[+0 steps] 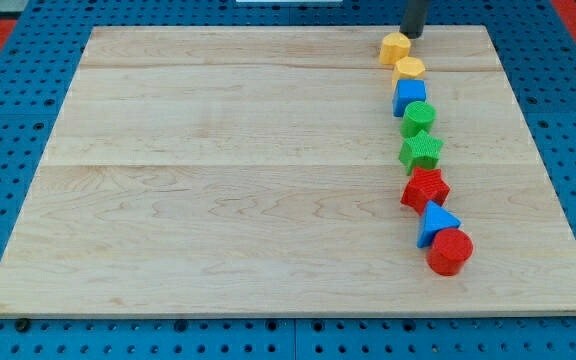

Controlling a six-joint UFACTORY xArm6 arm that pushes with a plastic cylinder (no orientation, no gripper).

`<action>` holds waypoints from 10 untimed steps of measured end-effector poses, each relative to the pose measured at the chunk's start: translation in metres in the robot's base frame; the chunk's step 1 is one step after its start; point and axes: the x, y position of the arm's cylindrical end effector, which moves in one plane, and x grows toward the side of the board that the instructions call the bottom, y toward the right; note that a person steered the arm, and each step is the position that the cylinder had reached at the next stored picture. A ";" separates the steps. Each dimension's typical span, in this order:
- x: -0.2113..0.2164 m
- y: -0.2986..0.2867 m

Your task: Slide the yellow hexagon to the left side of the board

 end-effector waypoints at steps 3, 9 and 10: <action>0.046 0.006; 0.084 -0.072; 0.095 -0.120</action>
